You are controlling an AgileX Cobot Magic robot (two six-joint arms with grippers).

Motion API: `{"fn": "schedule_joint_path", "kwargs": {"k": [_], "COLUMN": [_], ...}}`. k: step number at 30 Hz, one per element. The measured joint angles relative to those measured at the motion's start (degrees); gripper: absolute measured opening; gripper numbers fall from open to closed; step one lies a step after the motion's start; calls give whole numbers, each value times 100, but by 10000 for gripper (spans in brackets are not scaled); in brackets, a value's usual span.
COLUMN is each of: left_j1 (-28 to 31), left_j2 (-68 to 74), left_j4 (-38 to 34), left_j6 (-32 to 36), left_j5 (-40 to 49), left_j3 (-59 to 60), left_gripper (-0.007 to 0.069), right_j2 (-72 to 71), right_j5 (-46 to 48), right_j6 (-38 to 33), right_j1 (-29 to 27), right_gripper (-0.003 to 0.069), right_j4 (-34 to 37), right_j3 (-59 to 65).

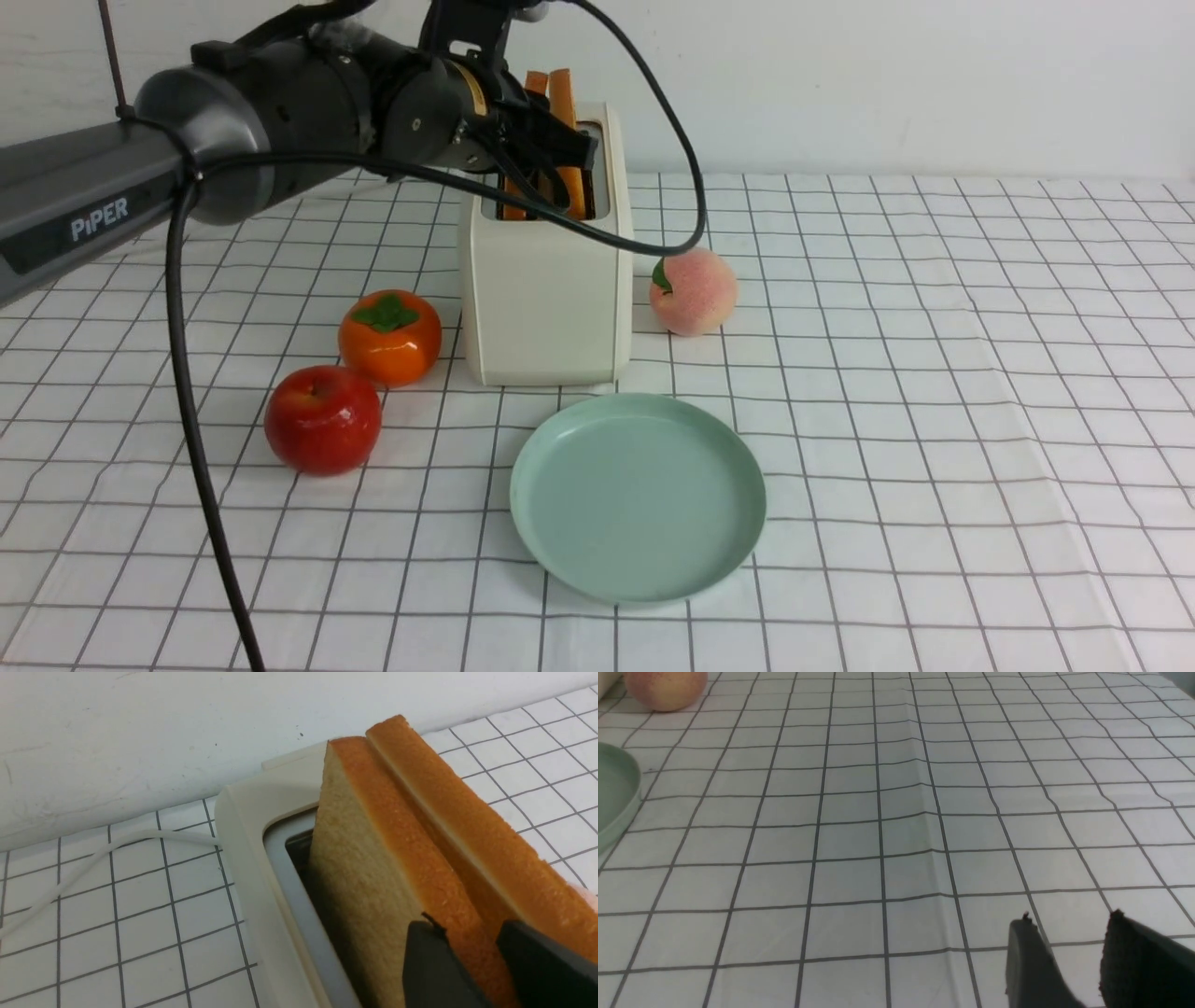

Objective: Take toasted bread from bread machine on white checkered table place on plate.
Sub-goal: 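Reach for a toast slice standing in the toaster with the left gripper, then place the slice of bread on the plate with the left gripper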

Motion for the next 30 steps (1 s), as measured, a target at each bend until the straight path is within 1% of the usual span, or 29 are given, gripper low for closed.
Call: {"fn": "schedule_joint_path", "kwargs": {"k": [2, 4, 12, 18, 25, 26, 28, 30], "left_j1": [0, 0, 1, 33, 35, 35, 35, 35], "left_j2": [6, 6, -74, -524, -1504, -1818, -2008, -2394], "left_j4": [0, 0, -6, -6, -6, -29, -93, -398], "left_j6": [0, -5, -5, -5, -5, -5, -5, -5], "left_j5": [-19, -19, -18, -60, -195, -145, -55, 334], "left_j3": [0, 0, 0, 10, 10, 10, 10, 0], "left_gripper": [110, 85, 85, 85, 85, 85, 85, 85], "right_j2": [0, 0, 0, 0, 0, 0, 0, 0], "right_j5": [0, 0, 0, 0, 0, 0, 0, 0], "right_j6": [0, 0, 0, 0, 0, 0, 0, 0], "right_j1": [0, 0, 0, 0, 0, 0, 0, 0], "right_gripper": [240, 240, 240, 240, 240, 240, 240, 240], "right_j4": [0, 0, 0, 0, 0, 0, 0, 0], "right_j3": [0, 0, 0, 0, 0, 0, 0, 0]}}
